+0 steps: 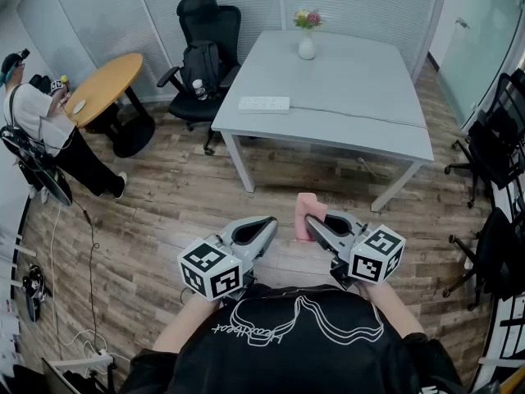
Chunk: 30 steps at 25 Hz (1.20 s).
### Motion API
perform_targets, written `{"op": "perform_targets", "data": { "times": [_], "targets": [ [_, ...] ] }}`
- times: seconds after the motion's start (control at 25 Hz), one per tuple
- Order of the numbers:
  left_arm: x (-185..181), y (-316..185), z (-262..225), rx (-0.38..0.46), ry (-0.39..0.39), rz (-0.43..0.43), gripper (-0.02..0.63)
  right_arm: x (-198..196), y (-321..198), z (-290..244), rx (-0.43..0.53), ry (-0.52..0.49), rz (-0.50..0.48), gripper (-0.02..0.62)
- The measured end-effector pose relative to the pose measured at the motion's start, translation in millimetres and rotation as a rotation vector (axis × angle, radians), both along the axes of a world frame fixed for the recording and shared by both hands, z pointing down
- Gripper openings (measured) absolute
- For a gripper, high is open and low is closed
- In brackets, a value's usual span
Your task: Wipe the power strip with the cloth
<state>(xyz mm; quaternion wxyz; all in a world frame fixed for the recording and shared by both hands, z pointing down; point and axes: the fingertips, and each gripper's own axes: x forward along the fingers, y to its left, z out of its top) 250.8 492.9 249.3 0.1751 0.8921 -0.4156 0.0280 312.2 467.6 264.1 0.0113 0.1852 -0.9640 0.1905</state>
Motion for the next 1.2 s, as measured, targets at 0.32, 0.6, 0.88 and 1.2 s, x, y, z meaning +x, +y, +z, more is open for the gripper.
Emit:
{"op": "perform_targets", "data": {
  "times": [0.32,0.6,0.88,1.2],
  "targets": [
    [1.1,5.3,-2.8,0.004,0.000,-0.005,0.014,0.3,6.9,-6.3,0.023,-0.007,0.000,0.035],
    [-1.7,1.4,-6.3,0.012,-0.005,-0.012,0.014,-2.9,-0.3,-11.6,0.017,-0.032,0.004,0.037],
    [-24.2,-19.0,-4.9,0.002,0.016,-0.044,0.014,-20.8,-29.8,-15.6,-0.021,-0.062,0.014,0.037],
    [-70.3,-71.9,4.9,0.000,0.066,-0.067,0.014,-56.7,-83.0,2.1,-0.111,-0.044,0.049,0.034]
  ]
}}
